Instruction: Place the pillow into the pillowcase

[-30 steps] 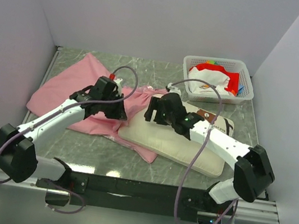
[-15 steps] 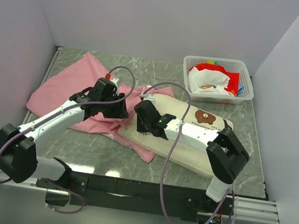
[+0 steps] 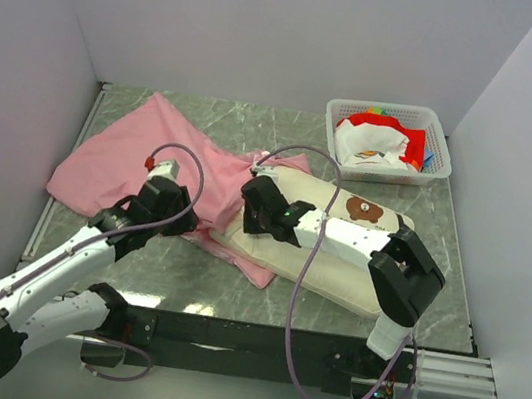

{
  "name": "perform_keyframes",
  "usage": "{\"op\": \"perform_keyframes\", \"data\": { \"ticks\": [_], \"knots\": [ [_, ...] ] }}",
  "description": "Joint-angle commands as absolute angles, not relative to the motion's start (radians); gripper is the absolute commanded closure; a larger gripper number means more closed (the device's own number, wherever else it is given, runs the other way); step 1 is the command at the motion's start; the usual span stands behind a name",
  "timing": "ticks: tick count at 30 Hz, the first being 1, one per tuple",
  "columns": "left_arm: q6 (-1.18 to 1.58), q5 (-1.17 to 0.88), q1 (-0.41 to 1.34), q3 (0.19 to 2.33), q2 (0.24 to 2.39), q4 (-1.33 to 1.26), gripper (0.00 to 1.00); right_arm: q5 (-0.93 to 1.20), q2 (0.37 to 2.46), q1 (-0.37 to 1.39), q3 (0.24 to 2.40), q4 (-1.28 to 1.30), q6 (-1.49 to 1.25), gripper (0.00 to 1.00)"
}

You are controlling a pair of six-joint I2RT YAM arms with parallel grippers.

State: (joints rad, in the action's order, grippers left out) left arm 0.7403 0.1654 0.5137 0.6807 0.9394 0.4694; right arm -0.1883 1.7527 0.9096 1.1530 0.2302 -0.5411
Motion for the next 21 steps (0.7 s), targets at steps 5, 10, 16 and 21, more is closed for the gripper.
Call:
{"op": "perform_keyframes", "data": {
  "ticks": [5,10,16,21],
  "knots": [
    [0.779,0.248,0.643,0.571,0.928,0.322,0.61,-0.117,1.773,0.908,1.192,0.247,-0.571,1.0],
    [0.756,0.343,0.658,0.59,1.043,0.242,0.36,-0.11,1.766,0.907,1.201,0.253,-0.574,1.0],
    [0.715,0.443,0.655,0.667,1.188,0.181,0.41,-0.101,1.75,0.907,1.198,0.252,-0.583,1.0],
    [0.706,0.488,0.655,0.696,1.267,0.144,0.64,-0.121,1.729,0.905,1.23,0.279,-0.575,1.0]
  ]
}}
